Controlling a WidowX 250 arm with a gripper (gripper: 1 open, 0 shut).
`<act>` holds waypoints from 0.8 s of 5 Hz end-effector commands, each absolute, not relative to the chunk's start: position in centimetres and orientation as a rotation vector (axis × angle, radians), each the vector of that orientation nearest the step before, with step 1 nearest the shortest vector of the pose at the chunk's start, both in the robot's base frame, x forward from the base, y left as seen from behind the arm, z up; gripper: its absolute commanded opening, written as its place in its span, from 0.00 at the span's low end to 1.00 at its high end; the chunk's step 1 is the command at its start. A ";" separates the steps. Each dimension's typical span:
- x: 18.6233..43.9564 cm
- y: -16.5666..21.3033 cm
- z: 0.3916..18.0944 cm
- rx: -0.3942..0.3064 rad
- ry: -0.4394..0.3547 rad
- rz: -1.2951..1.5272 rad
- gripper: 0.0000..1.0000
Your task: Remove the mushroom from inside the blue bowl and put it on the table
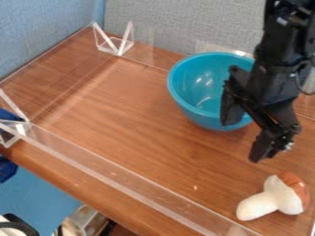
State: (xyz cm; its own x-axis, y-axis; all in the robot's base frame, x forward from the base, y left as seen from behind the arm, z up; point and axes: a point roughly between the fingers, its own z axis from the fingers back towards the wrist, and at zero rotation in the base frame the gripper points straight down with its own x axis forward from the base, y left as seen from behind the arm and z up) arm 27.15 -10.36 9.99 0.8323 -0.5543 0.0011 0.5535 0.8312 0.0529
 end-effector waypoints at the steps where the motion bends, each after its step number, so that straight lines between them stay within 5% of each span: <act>1: 27.9 -10.0 11.0 0.026 -0.088 -0.577 1.00; 4: 30.0 -9.5 10.0 0.012 -0.110 -0.569 1.00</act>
